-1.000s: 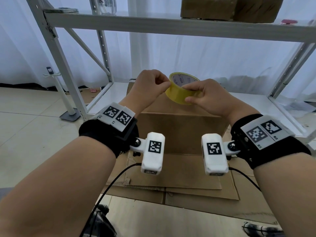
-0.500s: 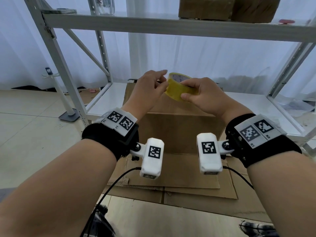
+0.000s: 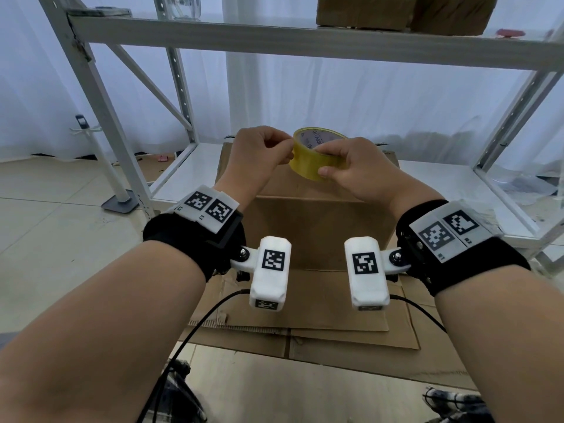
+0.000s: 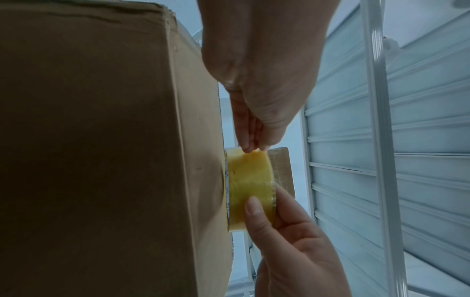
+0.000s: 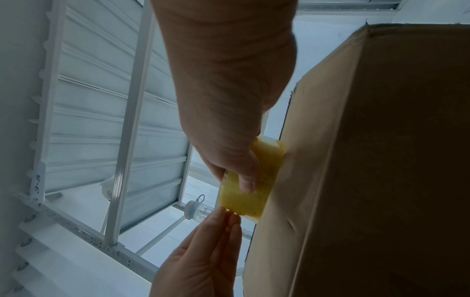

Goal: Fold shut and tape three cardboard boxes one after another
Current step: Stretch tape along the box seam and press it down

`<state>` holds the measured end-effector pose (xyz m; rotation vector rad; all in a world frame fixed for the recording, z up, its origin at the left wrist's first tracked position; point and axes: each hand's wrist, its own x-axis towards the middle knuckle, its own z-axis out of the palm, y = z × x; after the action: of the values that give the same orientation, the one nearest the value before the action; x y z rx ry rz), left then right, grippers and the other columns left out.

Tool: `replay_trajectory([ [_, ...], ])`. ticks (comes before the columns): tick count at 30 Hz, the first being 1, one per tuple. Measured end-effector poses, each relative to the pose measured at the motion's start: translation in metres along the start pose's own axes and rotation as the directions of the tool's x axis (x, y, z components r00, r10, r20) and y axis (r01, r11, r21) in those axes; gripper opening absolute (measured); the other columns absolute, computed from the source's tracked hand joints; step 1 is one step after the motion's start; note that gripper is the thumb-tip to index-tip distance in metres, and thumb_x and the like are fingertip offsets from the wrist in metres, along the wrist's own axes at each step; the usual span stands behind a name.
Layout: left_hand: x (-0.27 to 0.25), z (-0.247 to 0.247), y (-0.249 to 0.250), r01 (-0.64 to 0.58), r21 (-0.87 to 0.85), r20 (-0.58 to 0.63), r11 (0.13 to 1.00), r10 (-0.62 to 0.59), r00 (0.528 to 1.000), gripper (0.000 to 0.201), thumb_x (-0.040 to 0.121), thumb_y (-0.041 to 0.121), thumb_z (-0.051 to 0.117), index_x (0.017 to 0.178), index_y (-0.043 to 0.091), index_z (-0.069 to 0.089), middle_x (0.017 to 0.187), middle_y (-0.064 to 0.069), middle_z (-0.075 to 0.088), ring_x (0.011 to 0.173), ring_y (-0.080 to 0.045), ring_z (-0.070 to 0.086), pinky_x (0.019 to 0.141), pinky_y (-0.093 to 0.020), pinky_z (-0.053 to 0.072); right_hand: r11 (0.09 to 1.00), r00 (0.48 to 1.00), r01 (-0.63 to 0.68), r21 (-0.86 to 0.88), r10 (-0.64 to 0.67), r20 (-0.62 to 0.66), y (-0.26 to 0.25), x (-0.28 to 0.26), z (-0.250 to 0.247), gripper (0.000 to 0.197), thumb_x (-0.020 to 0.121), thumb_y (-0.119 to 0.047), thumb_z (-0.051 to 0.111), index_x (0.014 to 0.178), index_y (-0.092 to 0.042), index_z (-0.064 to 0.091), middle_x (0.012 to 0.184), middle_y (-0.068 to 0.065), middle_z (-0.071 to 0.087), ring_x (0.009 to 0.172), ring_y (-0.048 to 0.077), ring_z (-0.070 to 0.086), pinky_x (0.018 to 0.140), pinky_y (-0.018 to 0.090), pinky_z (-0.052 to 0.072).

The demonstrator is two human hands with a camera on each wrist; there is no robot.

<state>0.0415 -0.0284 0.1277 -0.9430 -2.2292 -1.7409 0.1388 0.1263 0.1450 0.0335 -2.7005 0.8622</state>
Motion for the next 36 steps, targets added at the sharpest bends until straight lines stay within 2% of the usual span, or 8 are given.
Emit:
replay_trajectory([
  [6,0.004,-0.003,0.0,0.02,0.147,0.063,0.989,-0.029,0.998,0.01,0.081,0.013,0.066,0.073,0.015,0.062,0.067,-0.002,0.066,0.067,-0.022,0.067,0.07,-0.032,0.058,0.999,0.999,0.013,-0.043,-0.012,0.04,0.002,0.002,0.002,0.033,0.089,-0.014,0.065,0.12,-0.024,0.066,0.113,-0.008,0.064,0.115,0.015,0.055,0.109,0.039,0.034],
  [9,0.003,0.0,-0.001,0.002,0.235,0.059,0.972,-0.016,0.998,0.008,0.08,0.013,0.063,0.073,0.013,0.06,0.066,0.0,0.062,0.063,-0.016,0.059,0.065,-0.028,0.051,0.999,0.998,-0.012,-0.043,0.014,0.053,0.005,0.003,0.005,0.036,0.088,-0.019,0.066,0.123,-0.028,0.065,0.119,-0.008,0.065,0.121,0.02,0.053,0.11,0.045,0.033],
  [13,0.001,0.001,-0.002,-0.041,0.311,0.041,0.95,0.03,0.999,0.005,0.082,0.015,0.062,0.079,0.012,0.058,0.065,0.008,0.052,0.057,-0.004,0.044,0.052,-0.008,0.036,1.0,0.999,-0.011,-0.003,0.011,0.053,0.004,0.002,0.004,0.038,0.088,-0.016,0.066,0.125,-0.024,0.064,0.12,-0.006,0.066,0.117,0.012,0.056,0.11,0.037,0.036],
  [19,0.003,0.0,-0.005,-0.102,0.309,0.012,0.945,0.104,0.995,0.005,0.081,0.013,0.061,0.079,0.011,0.057,0.067,0.009,0.05,0.059,-0.003,0.043,0.053,-0.009,0.035,0.999,0.999,0.013,0.044,-0.014,0.039,-0.001,0.001,0.003,0.033,0.089,-0.012,0.065,0.121,-0.021,0.066,0.109,-0.011,0.065,0.103,0.004,0.056,0.091,0.012,0.037],
  [28,0.001,-0.002,-0.003,-0.121,0.225,0.032,0.967,0.117,0.993,0.002,0.084,0.009,0.06,0.085,0.008,0.06,0.07,0.01,0.052,0.061,-0.002,0.045,0.059,-0.011,0.039,0.996,0.991,-0.048,0.077,0.057,-0.119,0.003,0.0,-0.007,0.031,0.091,-0.012,0.063,0.121,-0.017,0.064,0.105,-0.003,0.062,0.1,0.012,0.055,0.088,0.022,0.037],
  [31,0.004,-0.005,0.0,-0.055,0.136,0.031,0.989,0.052,0.998,0.028,0.093,0.017,0.058,0.121,0.013,0.059,0.096,0.009,0.06,0.082,0.0,0.055,0.079,-0.013,0.046,0.987,0.986,-0.039,0.158,0.063,-0.154,0.002,-0.002,-0.011,0.03,0.09,-0.008,0.064,0.119,-0.017,0.064,0.102,-0.005,0.062,0.097,0.01,0.056,0.088,0.021,0.041],
  [33,0.004,-0.005,0.001,-0.018,0.104,0.066,0.994,0.011,0.998,0.043,0.095,0.022,0.058,0.136,0.011,0.05,0.109,0.007,0.059,0.094,-0.001,0.056,0.084,-0.008,0.042,0.982,0.988,-0.016,0.189,0.045,-0.151,-0.001,-0.001,-0.009,0.03,0.09,-0.008,0.064,0.118,-0.016,0.064,0.101,-0.006,0.063,0.094,0.007,0.056,0.087,0.018,0.043],
  [36,0.004,0.0,0.003,-0.04,0.044,0.013,0.998,0.039,0.999,0.034,0.092,0.017,0.061,0.125,0.009,0.061,0.107,0.001,0.063,0.087,0.001,0.058,0.079,-0.003,0.042,0.993,0.991,0.006,0.12,0.01,-0.134,-0.006,0.002,-0.004,0.03,0.09,-0.009,0.064,0.12,-0.014,0.064,0.101,-0.004,0.062,0.092,0.007,0.056,0.078,0.006,0.039],
])
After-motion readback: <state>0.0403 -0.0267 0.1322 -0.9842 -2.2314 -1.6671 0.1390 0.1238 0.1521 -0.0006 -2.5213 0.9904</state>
